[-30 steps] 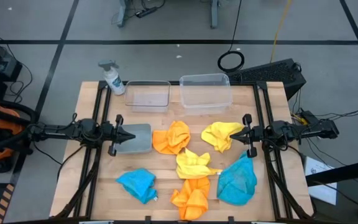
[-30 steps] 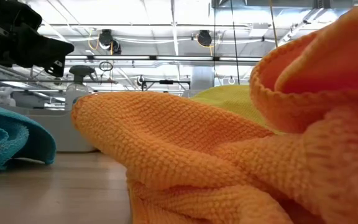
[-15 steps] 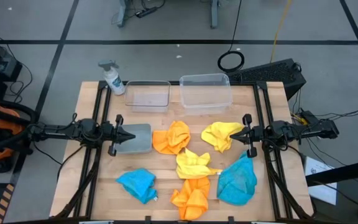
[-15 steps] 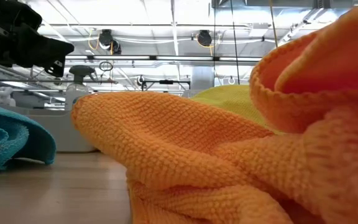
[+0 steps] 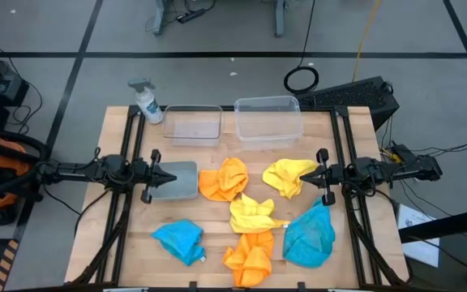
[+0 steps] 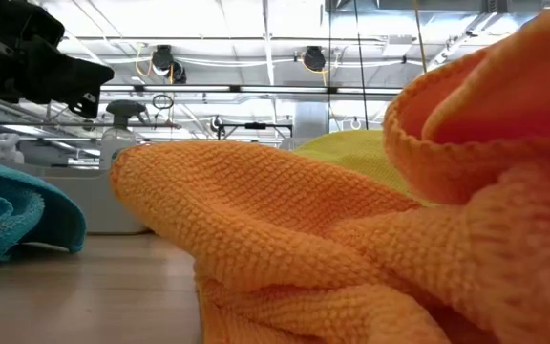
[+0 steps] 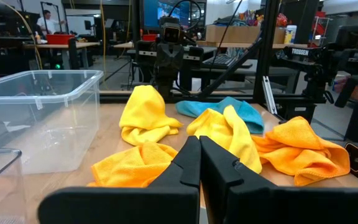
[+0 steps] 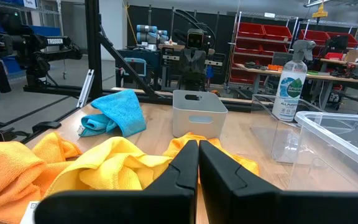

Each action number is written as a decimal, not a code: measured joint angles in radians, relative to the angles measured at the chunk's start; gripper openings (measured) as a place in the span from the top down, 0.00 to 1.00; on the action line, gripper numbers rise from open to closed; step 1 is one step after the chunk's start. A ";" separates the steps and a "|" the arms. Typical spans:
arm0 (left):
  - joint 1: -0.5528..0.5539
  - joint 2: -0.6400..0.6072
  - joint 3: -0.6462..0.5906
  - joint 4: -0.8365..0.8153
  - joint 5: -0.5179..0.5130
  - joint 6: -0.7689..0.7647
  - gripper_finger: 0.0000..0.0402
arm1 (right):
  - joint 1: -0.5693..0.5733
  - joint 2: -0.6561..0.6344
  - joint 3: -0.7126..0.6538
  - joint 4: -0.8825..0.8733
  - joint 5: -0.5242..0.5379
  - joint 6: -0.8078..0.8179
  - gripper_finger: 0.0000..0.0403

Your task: Sort microfiber towel by color & place in baskets

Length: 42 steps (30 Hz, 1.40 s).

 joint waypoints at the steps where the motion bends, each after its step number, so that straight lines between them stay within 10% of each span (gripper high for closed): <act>1: 0.000 0.000 0.000 0.000 0.000 -0.001 1.00 | 0.000 0.000 0.000 0.000 0.000 0.000 0.98; 42: 0.000 0.000 0.000 0.007 -0.056 -0.002 1.00 | 0.000 0.000 0.000 0.000 0.000 0.000 0.98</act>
